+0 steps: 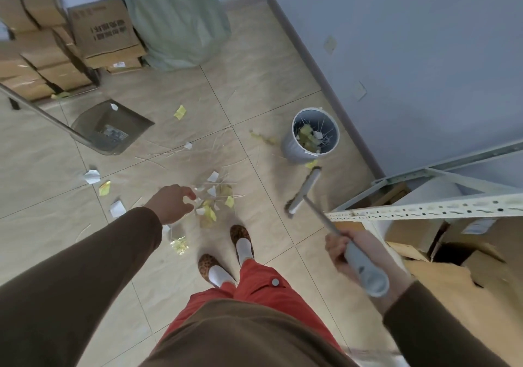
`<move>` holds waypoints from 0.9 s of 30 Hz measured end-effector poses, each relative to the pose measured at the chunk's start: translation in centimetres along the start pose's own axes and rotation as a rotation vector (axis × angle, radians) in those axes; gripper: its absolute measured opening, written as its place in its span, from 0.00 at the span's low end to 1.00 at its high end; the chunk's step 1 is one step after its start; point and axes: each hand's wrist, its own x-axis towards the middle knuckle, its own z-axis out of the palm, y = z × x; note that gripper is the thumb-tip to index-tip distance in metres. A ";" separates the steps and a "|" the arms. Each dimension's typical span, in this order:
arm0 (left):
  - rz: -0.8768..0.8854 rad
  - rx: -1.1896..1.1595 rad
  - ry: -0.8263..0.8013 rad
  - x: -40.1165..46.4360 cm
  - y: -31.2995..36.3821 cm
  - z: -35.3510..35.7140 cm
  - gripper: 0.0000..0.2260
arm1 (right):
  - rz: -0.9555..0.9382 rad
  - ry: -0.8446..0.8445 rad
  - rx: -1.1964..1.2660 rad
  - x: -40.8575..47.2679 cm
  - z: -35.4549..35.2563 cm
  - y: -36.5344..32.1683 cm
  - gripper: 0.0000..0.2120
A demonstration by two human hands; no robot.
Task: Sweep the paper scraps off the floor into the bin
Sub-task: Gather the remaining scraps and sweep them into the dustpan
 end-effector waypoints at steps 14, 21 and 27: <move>-0.066 0.019 0.029 -0.7 -0.3 -0.7 0.12 | -0.303 0.442 -1.885 11.8 1.2 -10.7 0.12; -0.072 -0.011 0.024 -0.4 1.4 -0.4 0.12 | -0.140 0.358 -1.232 9.5 -4.0 -7.9 0.16; -0.046 -0.004 0.043 0.3 3.1 -0.6 0.13 | -0.074 0.103 -0.840 6.3 -4.7 -6.2 0.07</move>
